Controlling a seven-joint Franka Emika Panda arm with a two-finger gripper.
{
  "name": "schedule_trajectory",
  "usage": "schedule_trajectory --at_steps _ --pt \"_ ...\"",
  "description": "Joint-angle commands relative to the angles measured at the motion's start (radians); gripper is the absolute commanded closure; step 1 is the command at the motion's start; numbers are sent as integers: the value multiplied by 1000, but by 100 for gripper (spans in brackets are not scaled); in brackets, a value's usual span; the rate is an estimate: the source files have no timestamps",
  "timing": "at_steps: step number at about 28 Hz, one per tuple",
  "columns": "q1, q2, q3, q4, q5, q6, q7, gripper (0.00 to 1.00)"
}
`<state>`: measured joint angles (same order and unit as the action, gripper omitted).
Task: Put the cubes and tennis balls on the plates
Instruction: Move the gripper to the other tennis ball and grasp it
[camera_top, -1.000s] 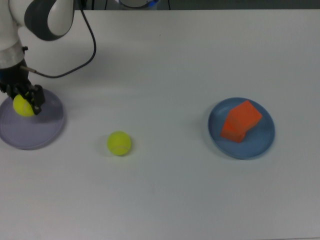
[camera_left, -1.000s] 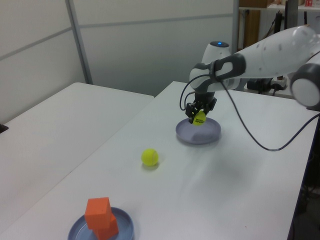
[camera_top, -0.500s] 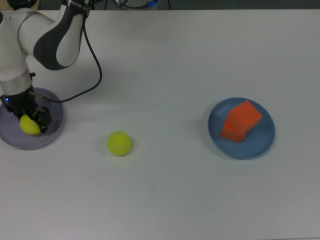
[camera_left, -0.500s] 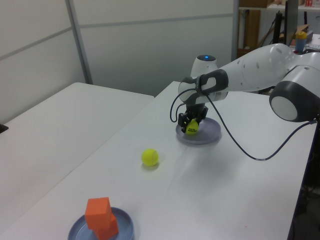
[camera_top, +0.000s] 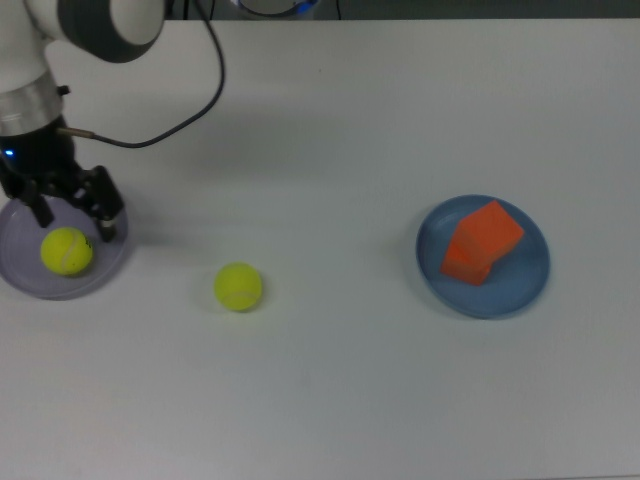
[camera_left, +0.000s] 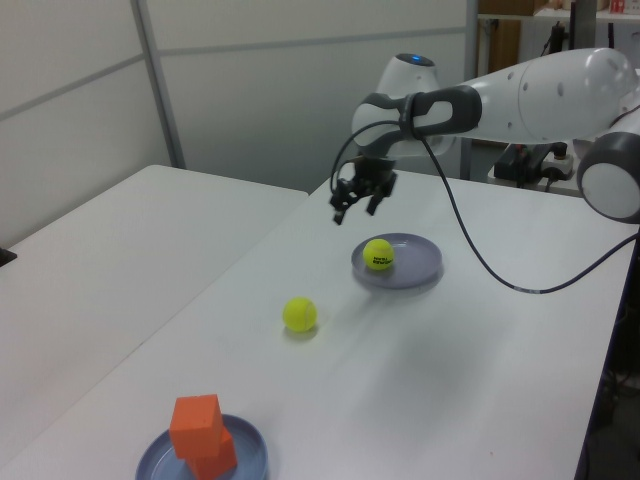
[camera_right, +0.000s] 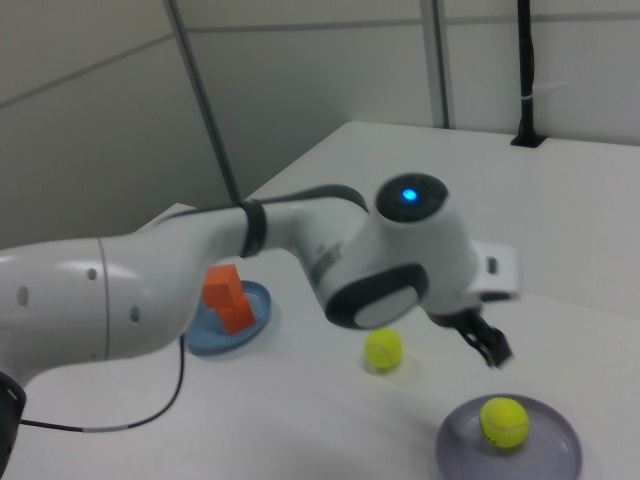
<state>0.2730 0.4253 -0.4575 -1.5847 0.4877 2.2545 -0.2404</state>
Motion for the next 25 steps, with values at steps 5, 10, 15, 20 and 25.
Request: schedule_trajectory --at_steps 5,10,15,20,25 --pt "28 10 126 20 23 -12 64 0" --pt "49 29 184 20 8 -7 88 0" --pt "80 61 184 20 -1 -4 93 0" --pt "92 96 186 20 -24 19 107 0" --pt "92 104 187 20 -52 27 122 0"
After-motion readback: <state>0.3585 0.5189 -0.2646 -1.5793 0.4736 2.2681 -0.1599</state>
